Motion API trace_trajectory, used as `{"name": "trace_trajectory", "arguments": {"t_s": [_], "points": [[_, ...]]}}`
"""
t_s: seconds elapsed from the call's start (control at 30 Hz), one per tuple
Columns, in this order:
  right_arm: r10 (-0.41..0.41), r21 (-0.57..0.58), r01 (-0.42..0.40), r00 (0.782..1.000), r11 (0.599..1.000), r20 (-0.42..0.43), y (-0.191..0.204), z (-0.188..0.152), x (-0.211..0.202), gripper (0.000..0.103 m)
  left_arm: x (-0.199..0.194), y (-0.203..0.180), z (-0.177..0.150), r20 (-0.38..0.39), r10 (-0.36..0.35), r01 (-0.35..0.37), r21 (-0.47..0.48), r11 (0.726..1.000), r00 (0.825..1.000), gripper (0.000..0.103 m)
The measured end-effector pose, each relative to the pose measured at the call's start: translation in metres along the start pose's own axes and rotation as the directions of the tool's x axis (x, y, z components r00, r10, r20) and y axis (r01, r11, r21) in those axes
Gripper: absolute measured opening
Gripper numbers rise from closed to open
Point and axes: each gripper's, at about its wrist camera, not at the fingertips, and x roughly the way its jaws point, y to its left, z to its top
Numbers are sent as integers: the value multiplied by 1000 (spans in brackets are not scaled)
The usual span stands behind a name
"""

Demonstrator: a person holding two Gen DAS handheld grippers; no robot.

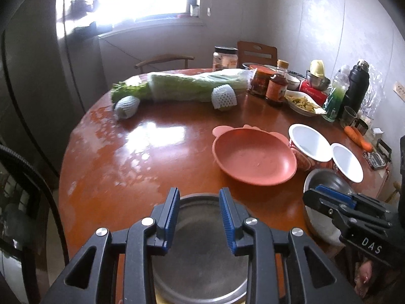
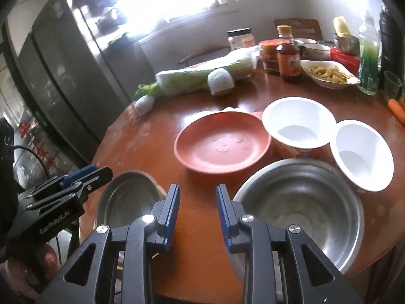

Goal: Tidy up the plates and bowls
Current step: 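Open the left tool and move it to the pink bear-eared plate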

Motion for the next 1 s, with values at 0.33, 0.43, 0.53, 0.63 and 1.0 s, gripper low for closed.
{"name": "trace_trajectory", "arguments": {"t_s": [0.33, 0.43, 0.53, 0.63, 1.0], "points": [[-15, 107, 19, 999, 994, -35, -30, 21, 22, 31, 48, -7, 37, -86, -45, 48, 36, 998, 995, 32], [-19, 121, 23, 999, 992, -38, -34, 29, 29, 32, 64, -6, 45, -122, -64, 69, 39, 997, 990, 32], [-28, 130, 35, 998, 991, -55, -36, 36, 37, 32, 79, -5, 51, -148, -81, 87, 40, 995, 986, 32], [-31, 141, 41, 997, 989, -67, -38, 43, 44, 34, 89, -5, 54, -175, -112, 121, 39, 992, 978, 32], [-51, 172, 67, 994, 983, -96, -53, 51, 56, 35, 130, -14, 67, -269, -148, 170, 60, 984, 952, 34]]}}
